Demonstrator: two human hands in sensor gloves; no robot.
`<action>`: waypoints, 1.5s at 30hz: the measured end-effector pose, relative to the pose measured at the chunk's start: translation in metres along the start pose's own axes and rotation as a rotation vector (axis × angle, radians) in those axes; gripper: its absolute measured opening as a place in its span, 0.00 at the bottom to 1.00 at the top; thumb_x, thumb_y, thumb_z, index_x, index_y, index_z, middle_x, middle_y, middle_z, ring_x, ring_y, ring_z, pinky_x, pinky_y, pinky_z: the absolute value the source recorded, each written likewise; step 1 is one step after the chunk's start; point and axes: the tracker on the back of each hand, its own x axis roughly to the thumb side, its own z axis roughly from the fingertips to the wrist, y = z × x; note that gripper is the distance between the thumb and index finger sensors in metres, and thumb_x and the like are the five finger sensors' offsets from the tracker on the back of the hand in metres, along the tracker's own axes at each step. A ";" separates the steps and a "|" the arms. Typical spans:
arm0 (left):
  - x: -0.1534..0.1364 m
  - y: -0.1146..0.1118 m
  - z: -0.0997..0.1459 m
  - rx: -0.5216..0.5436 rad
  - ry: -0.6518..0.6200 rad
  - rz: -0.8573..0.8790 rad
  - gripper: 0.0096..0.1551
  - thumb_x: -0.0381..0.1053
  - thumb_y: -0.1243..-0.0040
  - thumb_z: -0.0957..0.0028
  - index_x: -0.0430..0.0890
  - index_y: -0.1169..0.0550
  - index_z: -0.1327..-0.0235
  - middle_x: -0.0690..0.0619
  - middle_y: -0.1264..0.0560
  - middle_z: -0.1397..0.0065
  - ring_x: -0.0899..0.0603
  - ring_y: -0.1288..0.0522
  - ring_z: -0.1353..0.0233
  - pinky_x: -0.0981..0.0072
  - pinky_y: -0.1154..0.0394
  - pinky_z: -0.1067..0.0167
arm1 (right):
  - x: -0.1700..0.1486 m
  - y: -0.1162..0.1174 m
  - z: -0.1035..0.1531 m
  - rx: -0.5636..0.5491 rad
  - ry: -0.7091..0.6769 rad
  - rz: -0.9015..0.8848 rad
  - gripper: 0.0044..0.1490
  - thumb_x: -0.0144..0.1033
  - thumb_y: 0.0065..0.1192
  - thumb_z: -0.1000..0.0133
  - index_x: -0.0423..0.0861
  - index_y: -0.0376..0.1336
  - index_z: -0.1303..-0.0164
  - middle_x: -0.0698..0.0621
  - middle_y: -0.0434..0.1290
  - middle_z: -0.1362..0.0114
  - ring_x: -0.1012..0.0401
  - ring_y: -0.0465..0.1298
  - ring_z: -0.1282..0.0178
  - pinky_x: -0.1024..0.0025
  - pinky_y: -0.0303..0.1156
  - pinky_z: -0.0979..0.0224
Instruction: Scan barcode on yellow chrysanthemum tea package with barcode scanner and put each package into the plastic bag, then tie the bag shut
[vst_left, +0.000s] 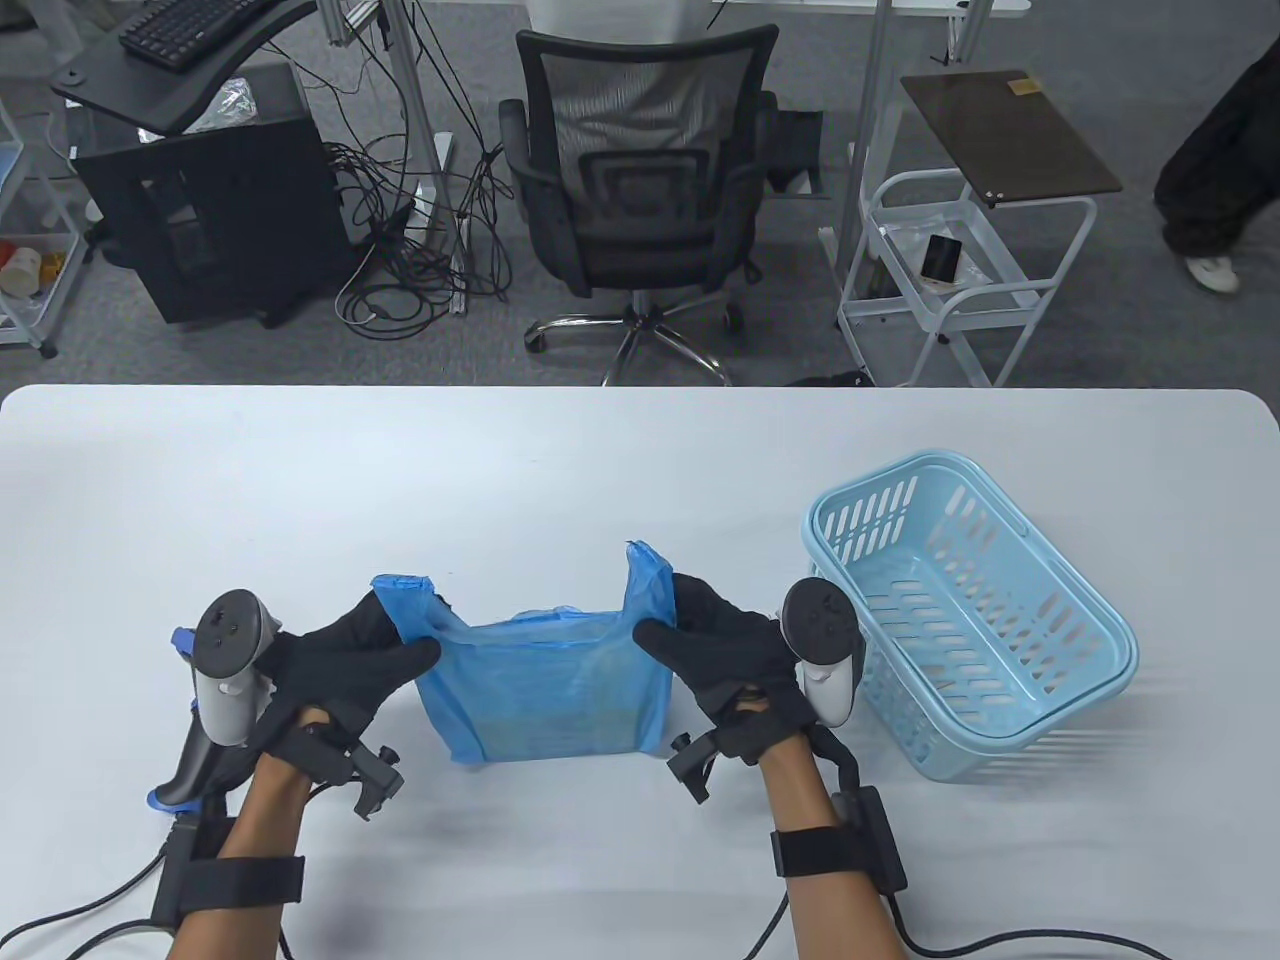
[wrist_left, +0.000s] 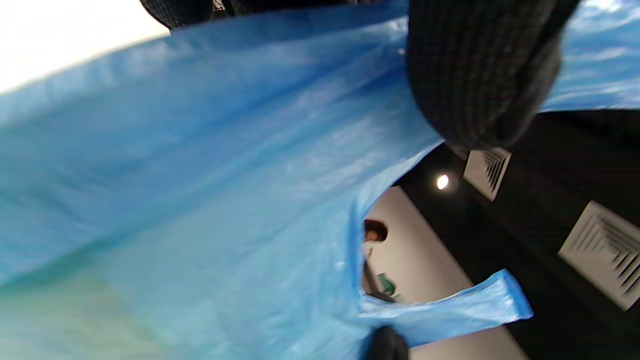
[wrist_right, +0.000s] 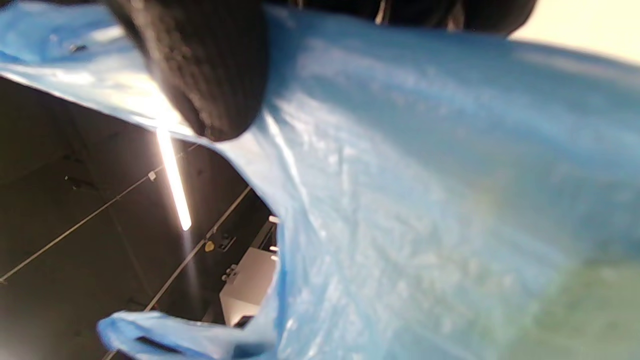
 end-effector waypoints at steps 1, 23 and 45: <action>-0.002 -0.002 0.000 0.004 -0.001 0.046 0.24 0.59 0.25 0.61 0.62 0.19 0.49 0.55 0.31 0.26 0.40 0.29 0.27 0.34 0.40 0.25 | -0.001 0.000 0.000 -0.001 0.001 -0.002 0.23 0.47 0.72 0.55 0.60 0.70 0.49 0.51 0.70 0.27 0.42 0.64 0.22 0.37 0.59 0.22; 0.010 -0.050 -0.032 -0.042 0.048 0.016 0.23 0.54 0.39 0.49 0.57 0.23 0.38 0.57 0.16 0.40 0.42 0.16 0.35 0.37 0.32 0.28 | 0.033 0.036 -0.010 0.028 -0.012 0.340 0.21 0.44 0.69 0.54 0.60 0.70 0.50 0.55 0.83 0.49 0.51 0.79 0.34 0.38 0.62 0.24; 0.018 -0.082 -0.035 -0.078 -0.049 -0.307 0.27 0.62 0.33 0.56 0.59 0.19 0.42 0.60 0.14 0.65 0.44 0.14 0.56 0.39 0.28 0.33 | 0.035 0.063 0.000 0.002 0.042 0.473 0.25 0.47 0.72 0.56 0.53 0.71 0.50 0.54 0.83 0.51 0.48 0.78 0.33 0.34 0.59 0.25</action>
